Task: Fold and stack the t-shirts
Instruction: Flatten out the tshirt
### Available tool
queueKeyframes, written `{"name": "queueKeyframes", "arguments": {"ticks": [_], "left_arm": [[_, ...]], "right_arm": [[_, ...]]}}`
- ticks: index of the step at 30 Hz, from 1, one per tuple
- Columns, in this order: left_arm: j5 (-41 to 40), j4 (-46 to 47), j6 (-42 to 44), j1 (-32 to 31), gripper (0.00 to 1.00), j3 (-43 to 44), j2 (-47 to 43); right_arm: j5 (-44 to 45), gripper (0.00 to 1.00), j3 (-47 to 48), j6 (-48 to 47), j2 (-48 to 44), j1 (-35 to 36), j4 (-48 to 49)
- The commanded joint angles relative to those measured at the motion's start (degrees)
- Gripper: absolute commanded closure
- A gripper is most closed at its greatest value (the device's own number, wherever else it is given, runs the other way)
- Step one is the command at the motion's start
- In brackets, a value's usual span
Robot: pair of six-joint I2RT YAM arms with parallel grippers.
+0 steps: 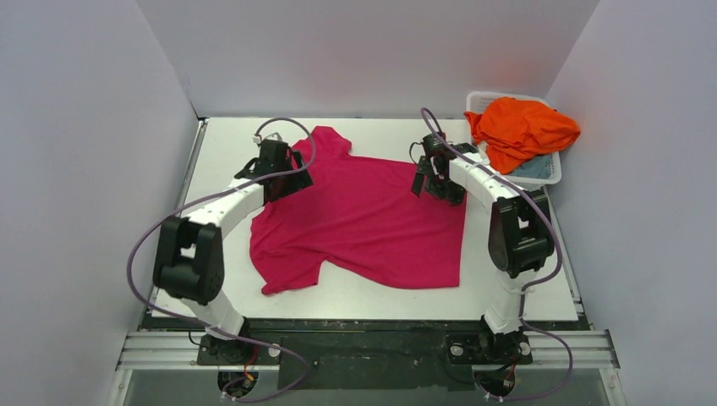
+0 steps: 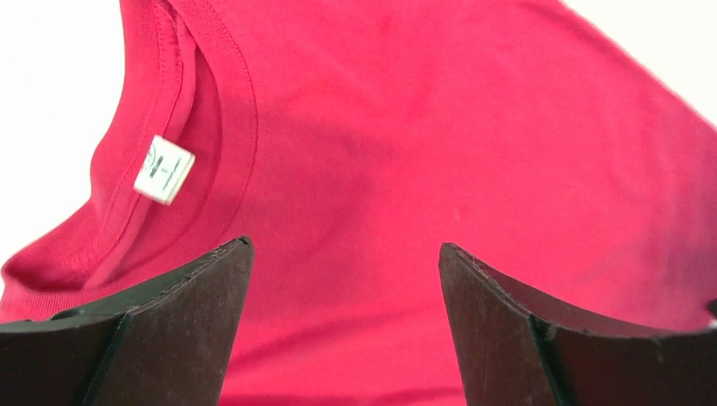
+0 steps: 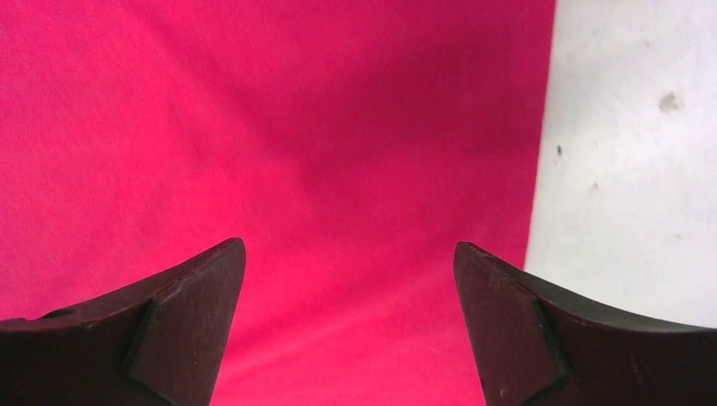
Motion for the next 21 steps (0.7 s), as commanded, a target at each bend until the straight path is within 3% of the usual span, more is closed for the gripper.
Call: {"name": "queueKeyframes", "arguments": {"ticks": [1,10,21], "left_arm": [[2.3,0.5,4.9,1.5,0.09,8.2,10.2],[1.5,-5.9,7.0,3.7,0.09,24.1,28.3],[3.3,-5.7,6.4,8.5,0.09,28.5,34.1]], "right_arm": [[-0.5,0.12,6.2,-1.4,4.5,-2.1,-0.1],[-7.4,0.14,14.5,-2.0,16.1,-5.8,-0.2],[-14.7,0.16,37.3,-0.6,33.2,-7.4,-2.7]]}}
